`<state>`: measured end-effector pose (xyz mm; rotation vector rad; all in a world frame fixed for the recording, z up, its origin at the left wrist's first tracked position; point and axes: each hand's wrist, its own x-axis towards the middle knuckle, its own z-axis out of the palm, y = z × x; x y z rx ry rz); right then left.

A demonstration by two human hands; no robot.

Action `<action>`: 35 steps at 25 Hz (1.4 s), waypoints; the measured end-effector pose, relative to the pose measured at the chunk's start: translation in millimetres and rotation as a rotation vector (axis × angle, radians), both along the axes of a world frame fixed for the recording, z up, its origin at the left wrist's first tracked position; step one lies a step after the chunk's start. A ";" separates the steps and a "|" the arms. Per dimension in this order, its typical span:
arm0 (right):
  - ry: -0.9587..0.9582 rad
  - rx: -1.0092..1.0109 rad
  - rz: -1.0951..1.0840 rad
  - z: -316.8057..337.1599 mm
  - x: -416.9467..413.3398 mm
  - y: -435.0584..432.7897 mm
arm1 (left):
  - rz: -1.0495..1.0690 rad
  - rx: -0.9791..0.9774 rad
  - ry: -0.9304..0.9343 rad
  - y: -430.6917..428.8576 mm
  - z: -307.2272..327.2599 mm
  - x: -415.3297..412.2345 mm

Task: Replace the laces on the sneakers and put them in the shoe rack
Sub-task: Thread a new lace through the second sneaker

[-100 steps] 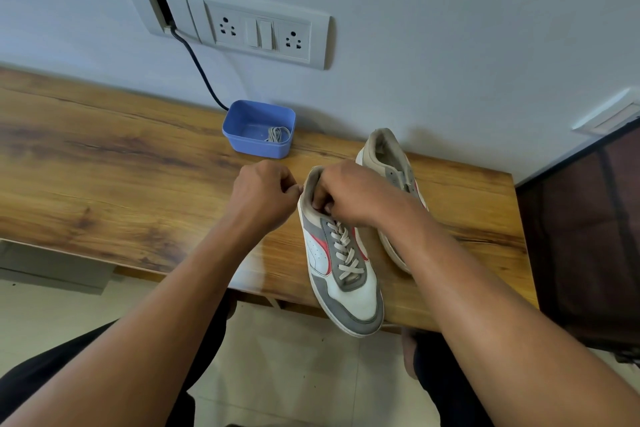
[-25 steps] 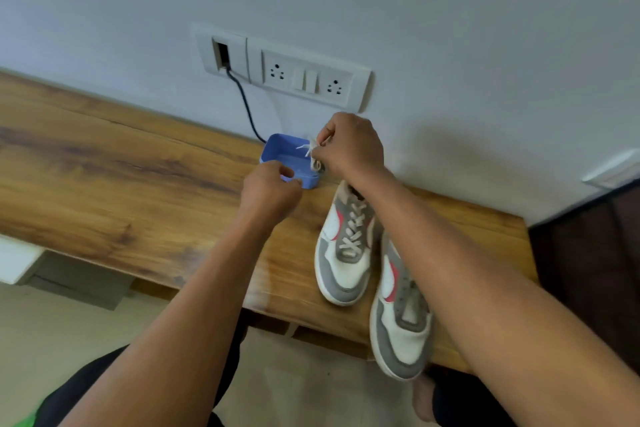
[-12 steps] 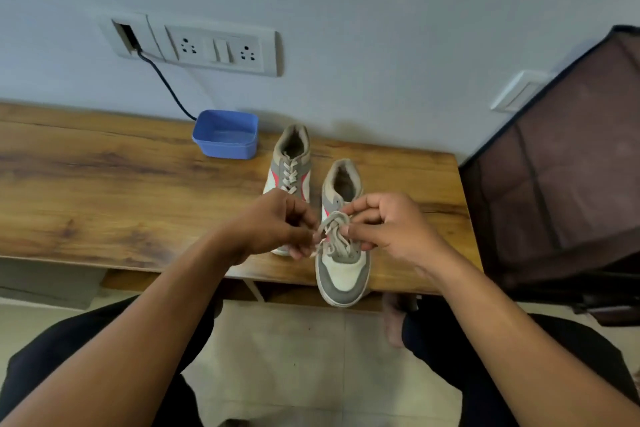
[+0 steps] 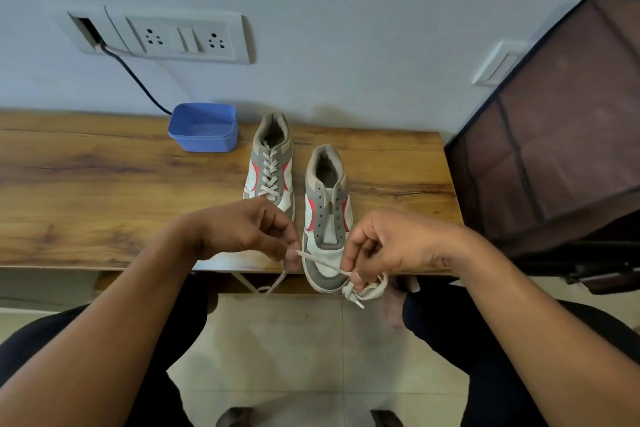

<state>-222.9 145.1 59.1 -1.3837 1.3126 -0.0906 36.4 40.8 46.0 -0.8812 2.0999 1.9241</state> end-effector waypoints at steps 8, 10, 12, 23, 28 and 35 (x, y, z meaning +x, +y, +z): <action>-0.184 -0.099 -0.050 -2.4 14.3 9.0 | 0.031 0.051 0.154 8.4 1.3 -16.3; -0.092 -0.044 -0.010 -0.4 2.5 8.1 | 0.059 0.034 0.119 1.2 3.7 -10.5; 0.144 -0.002 0.146 -1.7 -7.3 8.1 | 0.054 0.009 0.086 -3.2 1.9 -5.4; 0.186 0.023 0.095 -1.6 -46.3 2.0 | 0.094 0.007 0.109 -15.3 4.7 -13.4; -0.093 -0.137 -0.046 -10.8 -9.9 1.1 | 0.049 0.033 0.164 1.2 -0.3 -47.0; 0.061 -0.084 0.037 -8.9 -62.6 -8.9 | 0.106 -0.023 0.092 -21.1 6.3 -38.8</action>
